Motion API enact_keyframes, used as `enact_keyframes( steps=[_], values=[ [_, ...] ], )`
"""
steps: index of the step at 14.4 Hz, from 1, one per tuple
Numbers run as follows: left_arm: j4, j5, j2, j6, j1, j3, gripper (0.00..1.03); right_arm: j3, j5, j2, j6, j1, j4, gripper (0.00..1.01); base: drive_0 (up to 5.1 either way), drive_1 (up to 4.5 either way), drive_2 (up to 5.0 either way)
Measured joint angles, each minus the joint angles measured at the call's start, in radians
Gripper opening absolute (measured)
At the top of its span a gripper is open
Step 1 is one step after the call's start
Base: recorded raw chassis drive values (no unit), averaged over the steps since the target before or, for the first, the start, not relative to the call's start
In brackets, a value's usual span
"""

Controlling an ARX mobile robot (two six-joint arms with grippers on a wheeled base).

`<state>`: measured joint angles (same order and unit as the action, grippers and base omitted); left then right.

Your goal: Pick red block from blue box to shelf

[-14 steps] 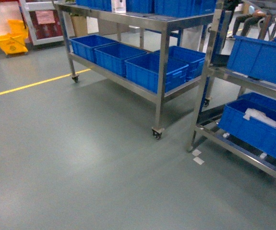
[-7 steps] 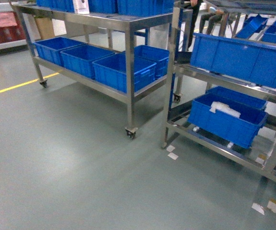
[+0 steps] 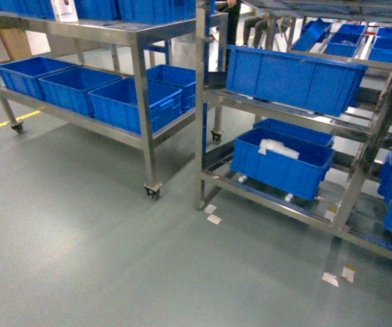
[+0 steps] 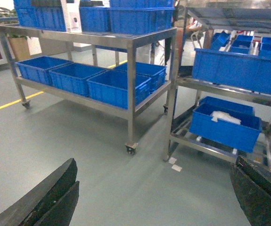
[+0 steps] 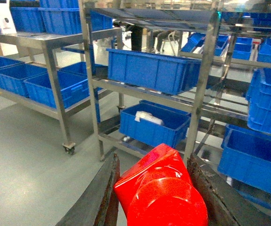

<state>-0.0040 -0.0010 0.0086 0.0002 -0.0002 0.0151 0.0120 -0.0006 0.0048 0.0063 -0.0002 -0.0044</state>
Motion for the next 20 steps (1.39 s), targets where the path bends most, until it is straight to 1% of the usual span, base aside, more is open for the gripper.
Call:
enact_keyframes(
  steps=[20],
  values=[
    [0.0, 0.0, 0.0, 0.0, 0.0, 0.0, 0.98, 0.0, 0.0, 0.0, 0.0, 0.0, 0.0, 0.35, -1.5, -1.52, -1.5]
  ],
)
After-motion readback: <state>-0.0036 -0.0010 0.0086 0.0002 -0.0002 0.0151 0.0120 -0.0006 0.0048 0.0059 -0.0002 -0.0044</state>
